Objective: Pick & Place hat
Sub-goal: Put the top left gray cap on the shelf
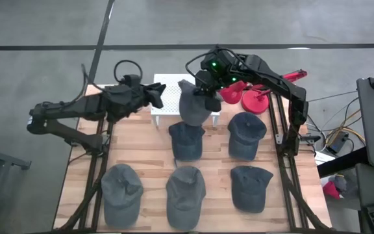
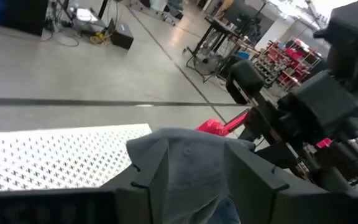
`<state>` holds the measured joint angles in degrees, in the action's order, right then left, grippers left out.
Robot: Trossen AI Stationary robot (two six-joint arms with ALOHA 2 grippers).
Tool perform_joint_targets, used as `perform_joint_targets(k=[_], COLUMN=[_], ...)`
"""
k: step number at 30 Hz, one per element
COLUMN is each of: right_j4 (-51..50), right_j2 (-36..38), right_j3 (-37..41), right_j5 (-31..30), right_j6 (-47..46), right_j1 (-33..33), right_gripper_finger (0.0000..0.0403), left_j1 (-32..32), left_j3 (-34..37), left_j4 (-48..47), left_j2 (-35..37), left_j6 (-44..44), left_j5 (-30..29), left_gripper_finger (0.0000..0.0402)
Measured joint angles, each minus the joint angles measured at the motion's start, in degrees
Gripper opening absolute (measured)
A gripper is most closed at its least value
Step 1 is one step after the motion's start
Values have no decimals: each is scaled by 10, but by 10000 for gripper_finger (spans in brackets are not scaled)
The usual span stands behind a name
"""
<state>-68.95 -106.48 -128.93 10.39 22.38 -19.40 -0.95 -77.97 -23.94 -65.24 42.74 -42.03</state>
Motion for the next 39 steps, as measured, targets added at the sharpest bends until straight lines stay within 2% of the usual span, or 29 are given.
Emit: perform_joint_targets(k=[8, 16, 22, 26, 29, 35, 39], right_j4=[-68, -72, -83, -126, -154, -148, -149], right_j2=[1, 8, 9, 9, 9, 8, 2], right_j3=[-60, -60, -60, -60, -60, -60, -60], right_j5=[2, 13, 119, 135, 185, 227, 244], right_j6=[78, 154, 222, 260, 302, 341, 364], right_j1=[-2, -12, -52, -95, -130, -184, -196], right_gripper_finger=[12, 12, 12, 12, 12, 12, 12], left_j1=[0, 0, 0, 0, 0, 0, 0], left_j3=[3, 4, 4, 4, 4, 4, 4], left_j4=[-35, -59, -59, -59, -59, -59, -58], left_j2=[50, 48, 32, 20, 8, -22, -45], left_j6=[-25, -24, -24, -14, -11, -8, -5], left_j5=[10, 38, 39, 39, 39, 53, 73], left_gripper_finger=[145, 145, 145, 145, 145, 145, 145])
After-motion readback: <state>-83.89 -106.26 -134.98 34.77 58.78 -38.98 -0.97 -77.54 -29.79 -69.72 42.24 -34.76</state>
